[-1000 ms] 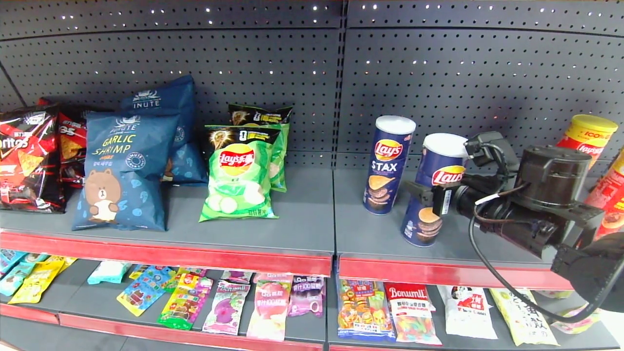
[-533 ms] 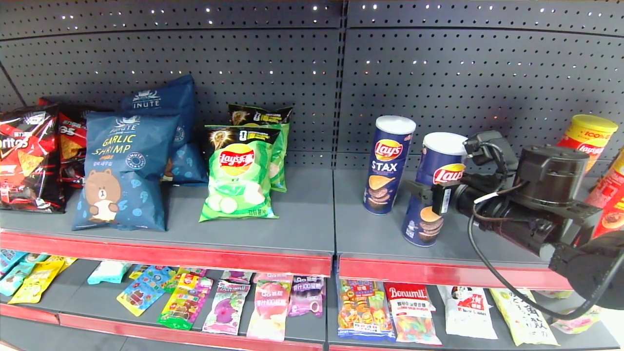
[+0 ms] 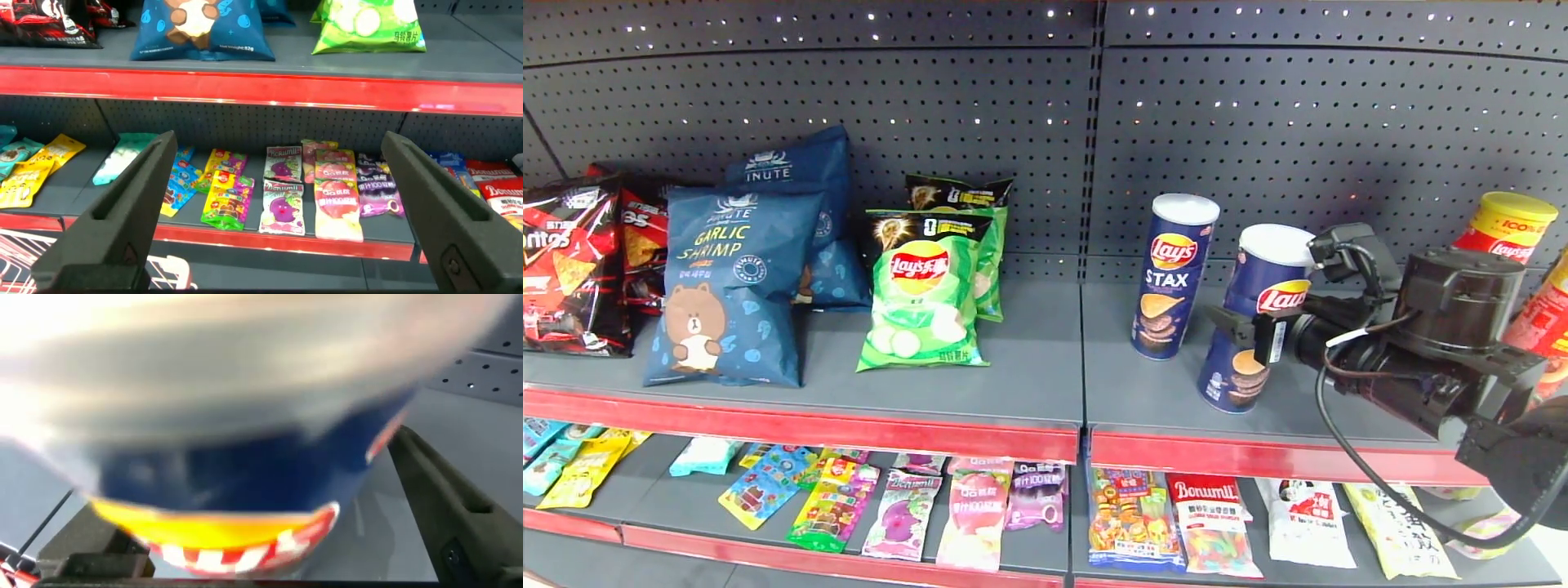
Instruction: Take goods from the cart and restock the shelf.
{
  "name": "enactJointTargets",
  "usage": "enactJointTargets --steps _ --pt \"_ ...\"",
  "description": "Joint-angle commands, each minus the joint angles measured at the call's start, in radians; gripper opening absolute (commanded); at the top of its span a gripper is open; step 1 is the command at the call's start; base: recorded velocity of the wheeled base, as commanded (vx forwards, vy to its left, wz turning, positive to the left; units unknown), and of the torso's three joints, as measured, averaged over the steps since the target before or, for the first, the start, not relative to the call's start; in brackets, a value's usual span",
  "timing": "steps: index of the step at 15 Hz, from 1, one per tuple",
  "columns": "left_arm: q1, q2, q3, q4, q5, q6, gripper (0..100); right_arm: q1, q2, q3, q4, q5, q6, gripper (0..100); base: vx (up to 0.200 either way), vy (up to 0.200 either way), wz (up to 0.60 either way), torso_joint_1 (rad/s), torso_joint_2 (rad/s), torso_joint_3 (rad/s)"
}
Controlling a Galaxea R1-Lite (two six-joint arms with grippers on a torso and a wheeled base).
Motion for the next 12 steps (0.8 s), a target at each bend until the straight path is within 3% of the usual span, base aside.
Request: enactJointTargets --steps 1,5,6,12 --pt "0.0 0.0 0.0 0.0 0.0 0.0 100 0.0 -0.014 0.006 -0.001 0.0 0.0 100 0.0 0.0 0.0 0.0 0.0 0.0" --pt "0.0 0.0 0.0 0.0 0.0 0.0 100 0.001 -0.011 0.008 -0.001 0.0 0.0 100 0.0 0.0 0.0 0.0 0.0 0.0" --pt "0.0 0.0 0.0 0.0 0.0 0.0 100 0.001 -0.011 0.008 -0.001 0.0 0.0 0 0.0 0.0 0.0 0.0 0.0 0.0" --pt "0.0 0.0 0.0 0.0 0.0 0.0 100 0.013 -0.005 0.008 0.001 -0.002 -0.003 0 0.0 0.0 0.0 0.0 0.0 0.0"
